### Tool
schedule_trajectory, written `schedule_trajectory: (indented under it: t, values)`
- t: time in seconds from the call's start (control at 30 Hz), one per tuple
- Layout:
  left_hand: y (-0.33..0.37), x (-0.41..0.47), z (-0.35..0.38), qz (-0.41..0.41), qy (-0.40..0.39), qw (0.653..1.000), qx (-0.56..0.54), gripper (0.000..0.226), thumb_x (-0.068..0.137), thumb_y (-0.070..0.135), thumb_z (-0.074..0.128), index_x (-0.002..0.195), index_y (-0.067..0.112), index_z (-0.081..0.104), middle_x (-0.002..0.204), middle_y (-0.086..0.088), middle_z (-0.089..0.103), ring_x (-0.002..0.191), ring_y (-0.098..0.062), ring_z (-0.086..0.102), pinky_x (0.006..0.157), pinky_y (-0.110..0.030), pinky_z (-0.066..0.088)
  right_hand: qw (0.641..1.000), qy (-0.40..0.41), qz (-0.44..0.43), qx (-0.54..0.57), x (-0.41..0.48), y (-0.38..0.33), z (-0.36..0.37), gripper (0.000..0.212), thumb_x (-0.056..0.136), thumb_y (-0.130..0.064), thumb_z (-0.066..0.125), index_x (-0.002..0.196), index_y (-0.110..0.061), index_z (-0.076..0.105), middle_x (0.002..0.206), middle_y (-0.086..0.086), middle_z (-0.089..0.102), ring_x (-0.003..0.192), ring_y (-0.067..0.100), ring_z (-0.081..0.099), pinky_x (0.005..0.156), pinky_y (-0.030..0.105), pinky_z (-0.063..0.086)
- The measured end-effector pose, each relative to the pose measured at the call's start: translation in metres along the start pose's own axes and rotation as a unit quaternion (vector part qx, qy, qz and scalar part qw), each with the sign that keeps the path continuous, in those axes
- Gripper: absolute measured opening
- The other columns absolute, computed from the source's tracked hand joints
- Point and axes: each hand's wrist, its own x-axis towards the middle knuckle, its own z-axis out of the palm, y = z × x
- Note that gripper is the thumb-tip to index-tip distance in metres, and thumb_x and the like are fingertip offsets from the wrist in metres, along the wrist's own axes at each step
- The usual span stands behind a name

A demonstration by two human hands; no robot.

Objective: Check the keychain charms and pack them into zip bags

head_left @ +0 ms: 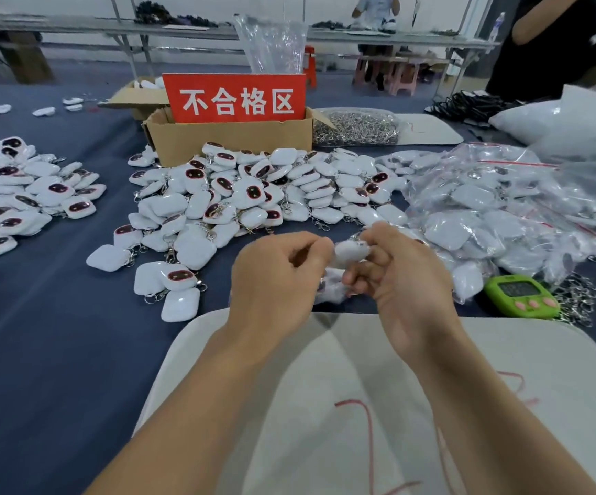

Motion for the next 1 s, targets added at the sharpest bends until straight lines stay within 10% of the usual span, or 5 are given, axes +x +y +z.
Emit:
schedule_trajectory:
  t: [0.2, 0.37, 1.0]
  values:
    - [0.002, 0.001, 0.005, -0.018, -0.009, 0.999, -0.034, 0.027, 0.093, 0.046, 0.058, 0.082, 0.031, 0.078, 0.072, 0.016, 0.073, 0.071, -0.006, 0.068, 0.068, -0.028, 0.05, 0.997, -0.004, -0.043, -0.058, -0.002, 0.0, -0.002, 0.012, 0.079, -0.006, 0.082, 0.089, -0.006, 0.075, 0.084, 0.012, 0.077, 0.066, 0.026, 0.069, 0.08, 0.074, 0.054]
    - [0.002, 0.009, 0.008, -0.084, 0.019, 0.98, -0.182, 0.011, 0.087, 0.023, 0.073, 0.086, 0.03, 0.082, 0.081, 0.011, 0.079, 0.078, -0.006, 0.074, 0.073, -0.021, 0.054, 0.99, -0.03, -0.07, -0.119, -0.003, 0.002, 0.0, 0.031, 0.082, 0.008, 0.074, 0.099, -0.018, 0.078, 0.093, 0.006, 0.081, 0.08, 0.024, 0.077, 0.071, 0.043, 0.065]
    - [0.01, 0.006, 0.007, -0.044, -0.016, 0.959, -0.279, 0.025, 0.087, 0.012, 0.077, 0.091, 0.035, 0.083, 0.091, 0.008, 0.081, 0.087, -0.007, 0.075, 0.072, -0.016, 0.056, 0.976, 0.013, -0.123, -0.177, 0.0, 0.0, -0.003, 0.022, 0.084, -0.006, 0.073, 0.076, -0.025, 0.08, 0.058, -0.009, 0.068, 0.046, 0.003, 0.054, 0.05, 0.016, 0.043]
